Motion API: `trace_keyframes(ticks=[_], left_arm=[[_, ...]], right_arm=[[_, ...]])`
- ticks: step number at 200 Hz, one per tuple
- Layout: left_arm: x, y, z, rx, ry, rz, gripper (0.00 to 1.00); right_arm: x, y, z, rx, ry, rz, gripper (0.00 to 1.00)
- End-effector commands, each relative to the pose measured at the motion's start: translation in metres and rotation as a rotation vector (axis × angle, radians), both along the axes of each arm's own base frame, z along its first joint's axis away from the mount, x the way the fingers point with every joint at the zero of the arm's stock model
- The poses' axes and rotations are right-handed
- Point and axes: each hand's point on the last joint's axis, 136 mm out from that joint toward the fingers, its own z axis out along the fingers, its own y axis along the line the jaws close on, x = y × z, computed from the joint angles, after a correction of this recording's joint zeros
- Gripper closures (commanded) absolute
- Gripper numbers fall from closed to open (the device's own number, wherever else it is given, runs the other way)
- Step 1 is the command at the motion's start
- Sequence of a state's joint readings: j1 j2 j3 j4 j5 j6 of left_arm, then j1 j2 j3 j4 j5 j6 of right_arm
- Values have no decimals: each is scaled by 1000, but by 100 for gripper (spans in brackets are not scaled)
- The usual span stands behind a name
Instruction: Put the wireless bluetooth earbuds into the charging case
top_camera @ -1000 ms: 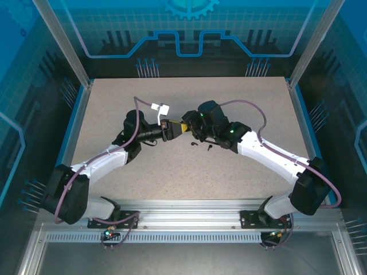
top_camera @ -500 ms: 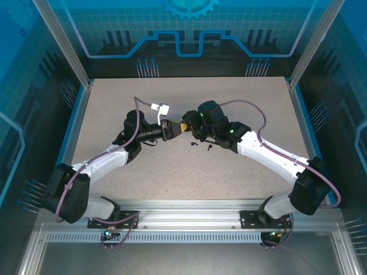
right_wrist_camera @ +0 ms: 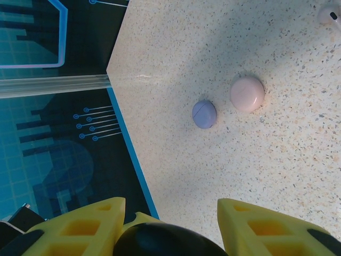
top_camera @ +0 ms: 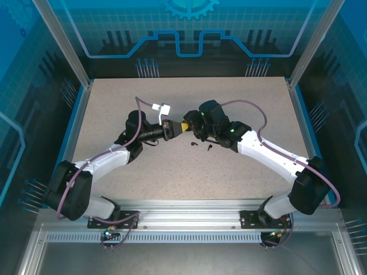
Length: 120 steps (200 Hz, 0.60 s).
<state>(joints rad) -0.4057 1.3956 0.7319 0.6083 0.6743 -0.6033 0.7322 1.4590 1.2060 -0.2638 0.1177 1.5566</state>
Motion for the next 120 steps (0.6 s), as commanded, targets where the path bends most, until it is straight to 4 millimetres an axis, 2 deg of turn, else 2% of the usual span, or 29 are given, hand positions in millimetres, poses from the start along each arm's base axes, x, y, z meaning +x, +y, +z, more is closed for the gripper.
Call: trace_keyframes(ticks=[1, 22, 38, 61, 89, 120], left_arm=[[-5, -12, 8, -15, -35, -43, 100], [-5, -12, 6, -14, -30, -40, 100], [-6, -11, 4, -10, -26, -35, 100], [-7, -10, 2, 2, -24, -34, 100], [-8, -7, 2, 11, -30, -25, 100], [-8, -7, 6, 12, -30, -35, 100]], right_arm=[[0, 0, 2, 13, -9, 18, 47], [3, -11, 8, -1, -30, 11, 28], [4, -25, 15, -30, -55, 6, 21], [0, -52, 26, -98, -108, 15, 18], [-11, -86, 29, -190, -178, 34, 18], [-21, -99, 29, -285, -287, 170, 19]])
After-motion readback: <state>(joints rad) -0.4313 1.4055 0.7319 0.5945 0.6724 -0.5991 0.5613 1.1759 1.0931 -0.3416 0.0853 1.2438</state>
